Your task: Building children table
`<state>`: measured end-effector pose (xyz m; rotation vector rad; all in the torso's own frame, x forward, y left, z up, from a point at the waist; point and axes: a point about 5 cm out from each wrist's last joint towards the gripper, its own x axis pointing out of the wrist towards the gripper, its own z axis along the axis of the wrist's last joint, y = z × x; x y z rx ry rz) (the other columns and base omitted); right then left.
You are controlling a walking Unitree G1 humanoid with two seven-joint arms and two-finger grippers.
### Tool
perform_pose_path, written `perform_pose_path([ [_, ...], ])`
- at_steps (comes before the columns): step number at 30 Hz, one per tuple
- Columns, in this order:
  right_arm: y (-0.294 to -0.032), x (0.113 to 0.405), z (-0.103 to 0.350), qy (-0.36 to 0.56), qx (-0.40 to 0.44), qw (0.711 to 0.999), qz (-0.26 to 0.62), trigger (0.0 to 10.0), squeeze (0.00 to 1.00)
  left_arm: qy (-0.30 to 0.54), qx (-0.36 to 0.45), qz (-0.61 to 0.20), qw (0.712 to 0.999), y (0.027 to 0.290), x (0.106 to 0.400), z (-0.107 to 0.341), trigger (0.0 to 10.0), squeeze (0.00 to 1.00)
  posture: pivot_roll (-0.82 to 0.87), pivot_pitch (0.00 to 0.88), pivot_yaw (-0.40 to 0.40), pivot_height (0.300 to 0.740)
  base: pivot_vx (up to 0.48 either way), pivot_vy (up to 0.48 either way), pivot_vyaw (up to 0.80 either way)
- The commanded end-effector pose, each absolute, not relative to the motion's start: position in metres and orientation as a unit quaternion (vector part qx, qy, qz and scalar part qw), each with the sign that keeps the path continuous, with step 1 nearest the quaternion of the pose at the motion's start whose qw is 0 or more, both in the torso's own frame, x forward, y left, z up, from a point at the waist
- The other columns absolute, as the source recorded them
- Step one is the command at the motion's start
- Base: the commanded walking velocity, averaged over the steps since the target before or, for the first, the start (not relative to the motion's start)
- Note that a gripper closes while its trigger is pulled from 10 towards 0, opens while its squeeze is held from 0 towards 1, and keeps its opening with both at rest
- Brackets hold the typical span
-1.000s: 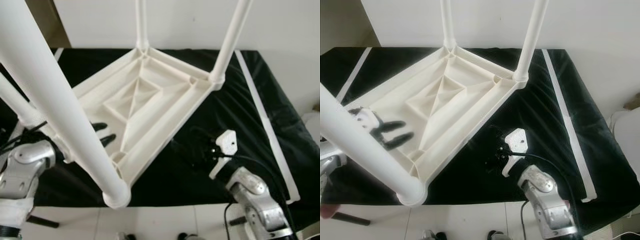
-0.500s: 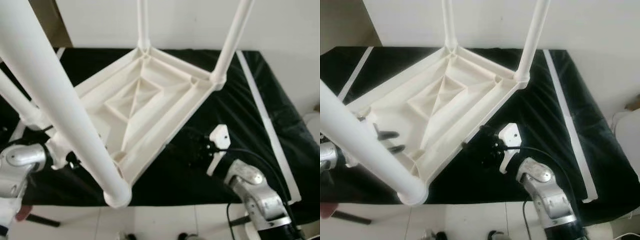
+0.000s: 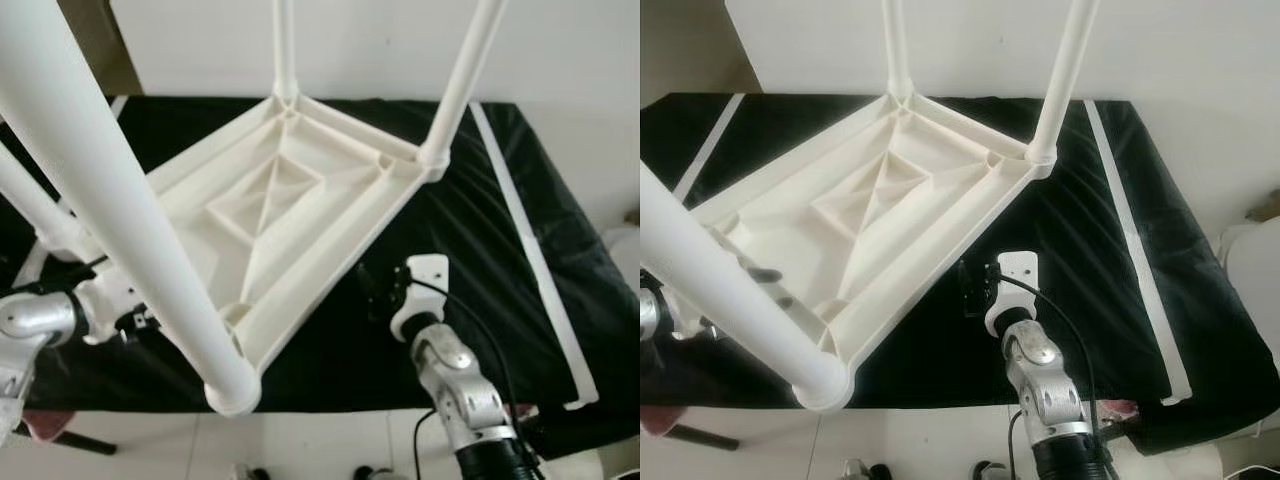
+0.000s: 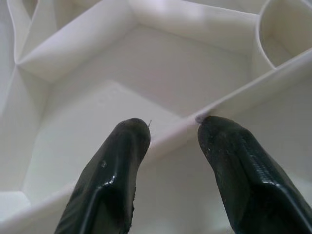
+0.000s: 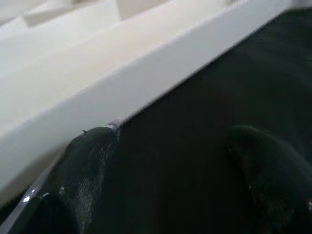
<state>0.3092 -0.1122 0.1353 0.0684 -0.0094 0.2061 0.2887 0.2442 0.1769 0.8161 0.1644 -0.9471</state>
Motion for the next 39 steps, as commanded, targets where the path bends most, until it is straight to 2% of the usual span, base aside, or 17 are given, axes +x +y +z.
perform_pose_path([
  [1,-0.112,0.313,0.133,-0.004,0.033,0.996,0.084,10.0,0.00,0.095,0.384,-0.448,0.802,0.236,0.290,0.159,10.0,0.00,-0.06,0.178,0.023,0.740,0.000,0.000,0.00],
  [5,-0.109,0.325,0.140,-0.008,0.022,0.997,0.077,10.0,0.00,0.072,0.409,-0.449,0.791,0.216,0.299,0.151,10.0,0.00,-0.07,0.183,0.023,0.740,0.000,0.000,0.00],
  [11,-0.119,0.329,0.142,-0.013,0.012,0.998,0.068,10.0,0.00,0.047,0.400,-0.454,0.795,0.197,0.306,0.154,10.0,0.00,-0.07,0.185,0.023,0.740,0.000,0.000,0.00],
  [12,-0.129,0.331,0.141,-0.012,0.005,0.998,0.059,10.0,0.00,0.032,0.388,-0.458,0.799,0.185,0.307,0.154,10.0,0.00,-0.08,0.183,0.022,0.740,0.000,0.000,0.00],
  [15,-0.132,0.332,0.141,-0.012,0.002,0.998,0.056,10.0,0.00,0.028,0.381,-0.460,0.801,0.182,0.307,0.155,10.0,0.00,-0.08,0.183,0.022,0.740,0.000,0.000,0.00],
  [19,-0.148,0.340,0.145,-0.016,-0.002,1.000,0.023,10.0,0.00,-0.012,0.340,-0.483,0.806,0.149,0.306,0.156,10.0,0.00,-0.08,0.180,0.028,0.740,0.000,0.000,0.00],
  [25,-0.152,0.344,0.155,-0.034,-0.003,0.999,0.020,10.0,0.00,-0.042,0.307,-0.510,0.803,0.122,0.302,0.158,10.0,0.00,-0.09,0.177,0.040,0.740,0.000,0.000,0.00],
  [32,-0.156,0.339,0.159,-0.047,-0.018,0.998,0.041,10.0,0.00,-0.032,0.311,-0.512,0.800,0.140,0.306,0.164,10.0,0.00,-0.08,0.177,0.042,0.740,0.000,0.000,0.00],
  [36,-0.156,0.335,0.163,-0.056,-0.027,0.996,0.065,10.0,0.00,-0.012,0.342,-0.516,0.785,0.154,0.310,0.163,10.0,0.00,-0.08,0.179,0.044,0.740,0.000,0.000,0.00],
  [39,-0.161,0.331,0.169,-0.064,-0.049,0.993,0.090,10.0,0.00,0.021,0.382,-0.522,0.762,0.175,0.317,0.163,10.0,0.00,-0.09,0.178,0.047,0.740,0.000,0.000,0.00],
])
